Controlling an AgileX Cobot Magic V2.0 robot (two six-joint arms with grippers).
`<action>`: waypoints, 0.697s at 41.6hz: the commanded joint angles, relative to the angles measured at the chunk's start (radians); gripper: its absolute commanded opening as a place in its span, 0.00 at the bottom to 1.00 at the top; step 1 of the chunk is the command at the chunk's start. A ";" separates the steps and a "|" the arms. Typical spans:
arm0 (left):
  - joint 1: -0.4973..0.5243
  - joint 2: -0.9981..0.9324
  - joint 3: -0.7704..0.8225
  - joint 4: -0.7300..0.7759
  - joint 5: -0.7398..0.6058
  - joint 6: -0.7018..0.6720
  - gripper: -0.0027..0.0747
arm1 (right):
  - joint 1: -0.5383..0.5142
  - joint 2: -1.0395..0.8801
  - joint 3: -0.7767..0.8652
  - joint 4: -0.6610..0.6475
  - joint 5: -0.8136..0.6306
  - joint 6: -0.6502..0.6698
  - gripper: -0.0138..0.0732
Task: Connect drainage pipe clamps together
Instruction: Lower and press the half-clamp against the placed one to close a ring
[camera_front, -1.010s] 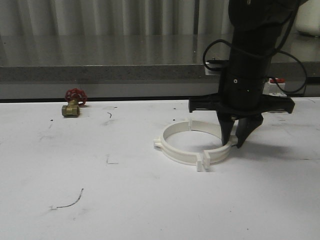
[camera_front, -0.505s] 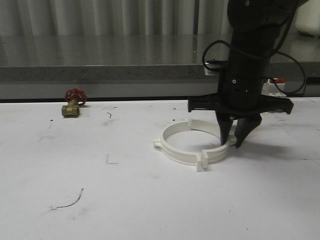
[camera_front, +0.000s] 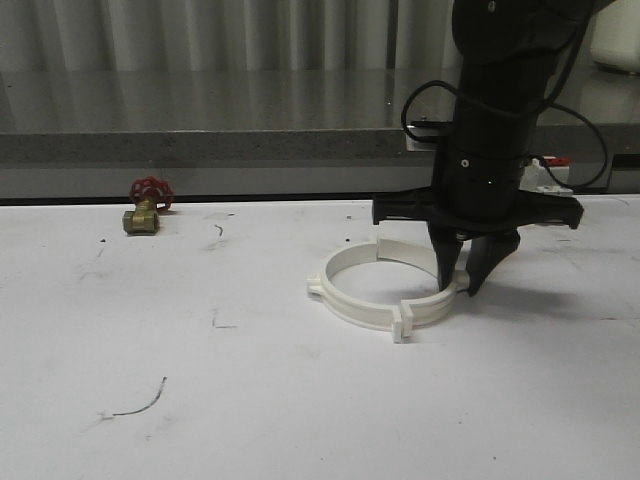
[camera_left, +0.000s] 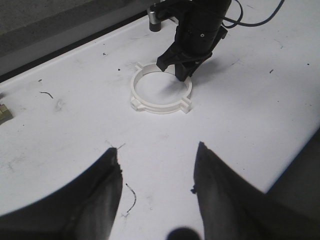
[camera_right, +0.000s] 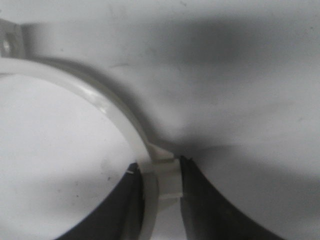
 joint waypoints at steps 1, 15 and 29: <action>0.002 -0.003 -0.025 -0.013 -0.070 -0.001 0.47 | 0.007 -0.042 -0.024 0.029 -0.019 -0.002 0.36; 0.002 -0.003 -0.025 -0.013 -0.070 -0.001 0.47 | 0.007 -0.043 -0.024 0.029 -0.017 -0.002 0.50; 0.002 -0.003 -0.025 -0.013 -0.070 -0.001 0.47 | -0.001 -0.144 -0.024 0.001 -0.034 -0.015 0.55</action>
